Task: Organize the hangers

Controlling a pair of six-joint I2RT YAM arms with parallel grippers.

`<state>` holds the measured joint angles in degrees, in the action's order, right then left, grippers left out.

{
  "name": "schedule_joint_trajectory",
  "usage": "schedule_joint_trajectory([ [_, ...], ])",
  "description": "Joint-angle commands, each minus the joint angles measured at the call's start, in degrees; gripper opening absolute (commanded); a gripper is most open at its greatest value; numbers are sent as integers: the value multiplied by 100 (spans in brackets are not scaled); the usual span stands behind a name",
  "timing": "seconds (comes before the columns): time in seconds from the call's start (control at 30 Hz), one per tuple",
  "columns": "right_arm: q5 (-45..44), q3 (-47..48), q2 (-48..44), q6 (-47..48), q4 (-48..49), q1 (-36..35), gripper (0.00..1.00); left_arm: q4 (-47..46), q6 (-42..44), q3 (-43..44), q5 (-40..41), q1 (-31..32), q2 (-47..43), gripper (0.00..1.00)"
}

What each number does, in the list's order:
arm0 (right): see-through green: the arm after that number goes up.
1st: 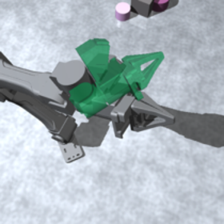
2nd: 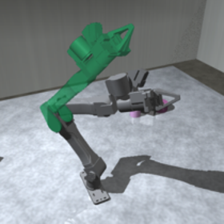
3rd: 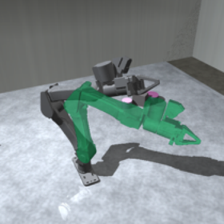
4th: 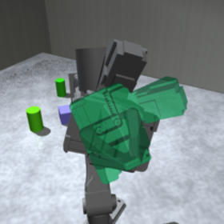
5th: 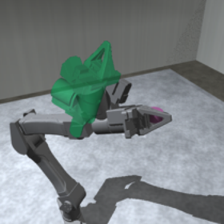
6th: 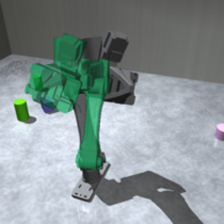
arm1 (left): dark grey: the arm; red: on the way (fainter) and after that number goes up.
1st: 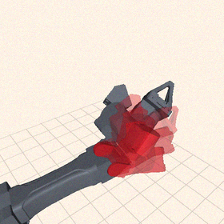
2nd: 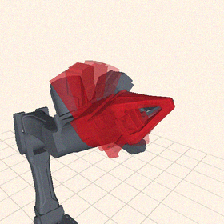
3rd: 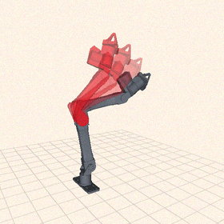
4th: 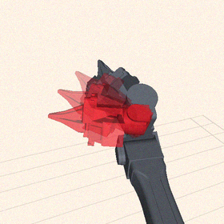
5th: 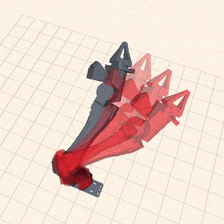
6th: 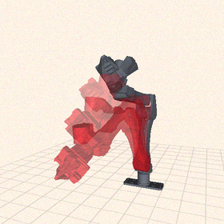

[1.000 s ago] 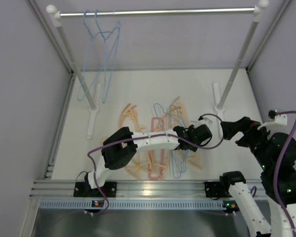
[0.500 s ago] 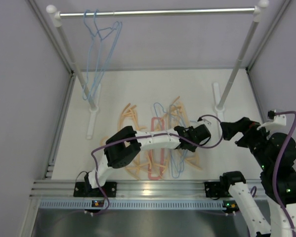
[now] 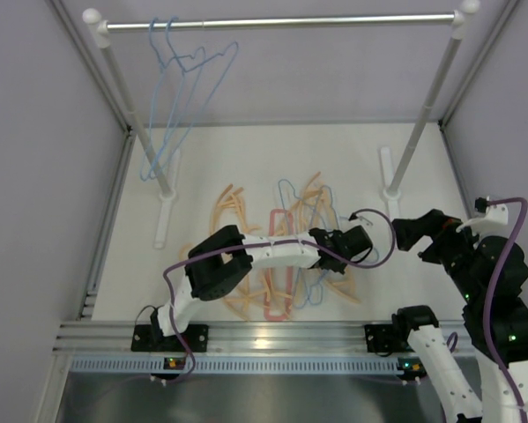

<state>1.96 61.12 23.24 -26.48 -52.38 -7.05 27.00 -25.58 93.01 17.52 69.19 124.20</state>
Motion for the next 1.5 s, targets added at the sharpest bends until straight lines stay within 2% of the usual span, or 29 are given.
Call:
schedule_joint_trajectory([
  [0.0,-73,84,-13,125,-79,54,99,-125,-34,-134,41,-19,-606,0],
  [0.43,-64,356,93,117,-79,54,99,-125,-342,-521,-310,-28,-2487,0],
  [0.53,-55,409,110,117,-79,46,100,-230,-430,-652,-643,-212,-3023,0],
  [0.63,-46,470,145,117,-79,46,99,-809,-587,-1003,-1670,-939,-3726,0],
  [0.67,-38,479,171,108,-79,54,99,-1202,-745,-1083,-2395,-1116,-3919,0],
  [0.8,-20,515,224,90,-62,54,99,-1926,-1185,-1233,-3436,-1864,-4859,0],
  [0.9,-20,515,294,82,-62,46,99,-2286,-1545,-1136,-3877,-2277,-5325,0],
  [1.13,86,646,382,46,-18,54,100,-3411,-3003,-1066,-5124,-3971,-5697,0],
  [1.23,77,699,426,55,-18,46,99,-3963,-3793,-1101,-5494,-4412,-5670,0],
  [1.47,59,708,479,73,-9,46,99,-4765,-4683,-1048,-5873,-5116,-5653,0],
])
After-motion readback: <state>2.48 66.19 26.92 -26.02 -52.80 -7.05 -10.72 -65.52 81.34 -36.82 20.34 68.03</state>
